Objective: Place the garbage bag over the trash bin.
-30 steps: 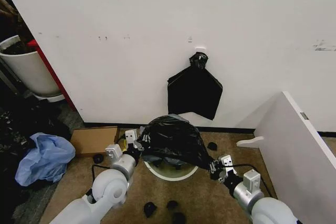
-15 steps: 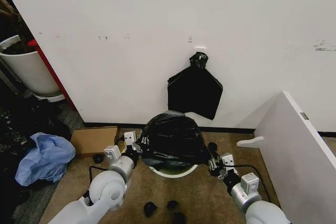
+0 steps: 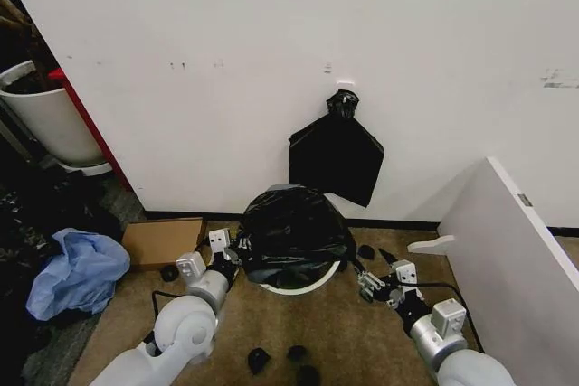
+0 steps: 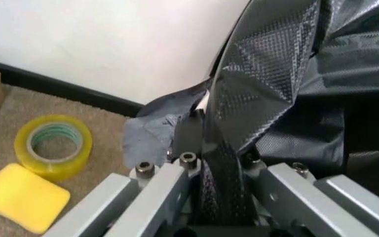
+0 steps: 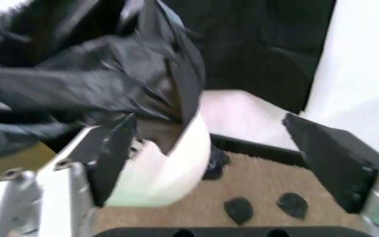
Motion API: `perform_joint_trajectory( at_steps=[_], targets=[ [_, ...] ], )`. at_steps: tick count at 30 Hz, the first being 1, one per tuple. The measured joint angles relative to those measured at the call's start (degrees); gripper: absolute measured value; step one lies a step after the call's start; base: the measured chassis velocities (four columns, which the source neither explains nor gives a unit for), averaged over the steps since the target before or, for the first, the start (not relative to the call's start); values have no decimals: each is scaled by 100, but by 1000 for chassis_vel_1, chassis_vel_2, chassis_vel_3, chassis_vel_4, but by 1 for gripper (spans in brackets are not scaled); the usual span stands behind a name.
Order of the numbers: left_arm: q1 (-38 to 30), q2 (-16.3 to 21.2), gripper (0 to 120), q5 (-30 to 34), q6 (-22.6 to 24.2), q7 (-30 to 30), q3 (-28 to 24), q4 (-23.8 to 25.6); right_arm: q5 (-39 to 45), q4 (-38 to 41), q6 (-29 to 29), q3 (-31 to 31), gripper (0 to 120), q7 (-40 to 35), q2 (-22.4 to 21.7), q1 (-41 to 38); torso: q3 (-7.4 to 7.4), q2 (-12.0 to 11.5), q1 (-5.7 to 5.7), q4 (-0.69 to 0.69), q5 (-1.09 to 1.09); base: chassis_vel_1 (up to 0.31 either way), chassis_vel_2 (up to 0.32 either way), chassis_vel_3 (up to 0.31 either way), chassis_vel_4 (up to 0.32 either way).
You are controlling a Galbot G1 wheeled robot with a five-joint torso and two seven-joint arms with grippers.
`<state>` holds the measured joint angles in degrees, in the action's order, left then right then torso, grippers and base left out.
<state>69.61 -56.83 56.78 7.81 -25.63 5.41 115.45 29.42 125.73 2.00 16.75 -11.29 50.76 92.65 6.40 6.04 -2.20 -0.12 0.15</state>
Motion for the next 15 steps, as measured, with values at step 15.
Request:
perform_joint_trajectory(
  at_steps=[15],
  targets=[
    [-477,-184,1,183,391,-707,-189,-34,-1014,1077,660,-526,100,41,-111,176,0,0,0,0,-1,0,0,0,0]
  ],
)
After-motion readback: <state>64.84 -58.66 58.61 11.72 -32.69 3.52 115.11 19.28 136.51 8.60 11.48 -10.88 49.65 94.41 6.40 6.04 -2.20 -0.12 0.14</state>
